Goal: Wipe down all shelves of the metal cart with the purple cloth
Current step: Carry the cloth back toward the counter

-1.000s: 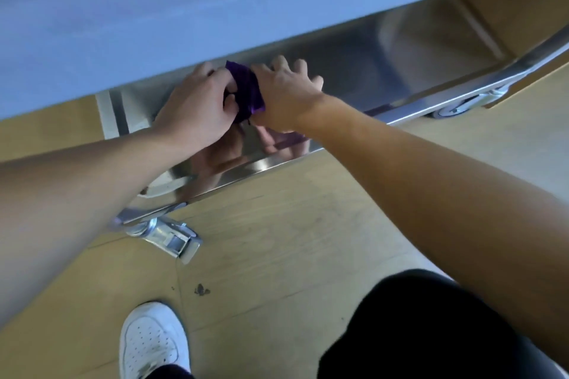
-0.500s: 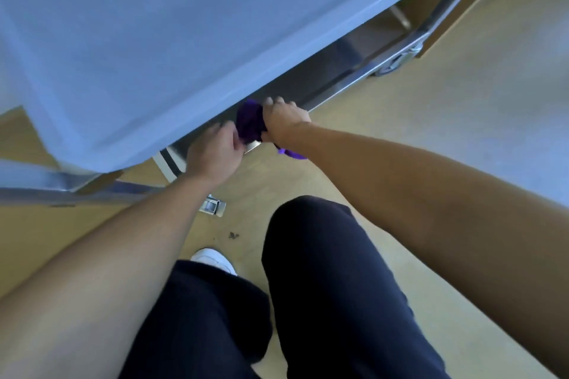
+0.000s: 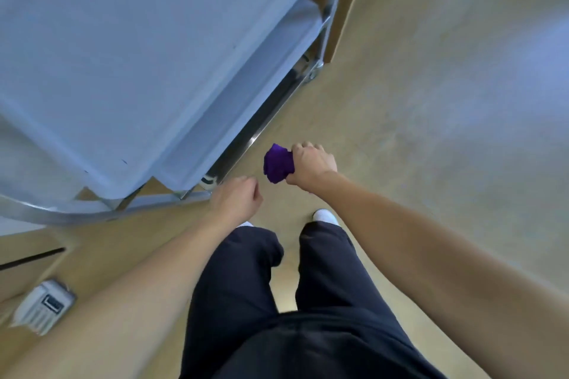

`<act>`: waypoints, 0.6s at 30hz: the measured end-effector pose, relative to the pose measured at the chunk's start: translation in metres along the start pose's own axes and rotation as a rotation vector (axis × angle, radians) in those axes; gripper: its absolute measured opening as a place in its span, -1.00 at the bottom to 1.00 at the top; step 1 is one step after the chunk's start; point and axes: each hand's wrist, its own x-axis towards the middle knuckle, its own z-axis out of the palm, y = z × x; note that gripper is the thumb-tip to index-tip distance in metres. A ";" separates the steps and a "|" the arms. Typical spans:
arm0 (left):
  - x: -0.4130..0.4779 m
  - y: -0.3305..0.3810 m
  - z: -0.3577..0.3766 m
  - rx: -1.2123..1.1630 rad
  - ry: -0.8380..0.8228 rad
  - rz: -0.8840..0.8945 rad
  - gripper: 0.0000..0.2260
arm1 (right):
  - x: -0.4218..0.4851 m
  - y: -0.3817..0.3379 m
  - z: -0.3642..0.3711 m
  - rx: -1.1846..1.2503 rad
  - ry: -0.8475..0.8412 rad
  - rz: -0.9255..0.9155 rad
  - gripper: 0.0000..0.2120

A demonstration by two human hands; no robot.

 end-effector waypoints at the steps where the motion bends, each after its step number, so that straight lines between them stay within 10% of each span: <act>1: -0.015 0.016 -0.018 0.020 0.006 0.027 -0.87 | -0.026 0.007 -0.019 0.009 0.011 0.007 -0.46; 18: -0.005 0.251 -0.178 0.184 0.336 0.480 -0.79 | -0.149 0.176 -0.223 0.081 0.397 0.041 -0.58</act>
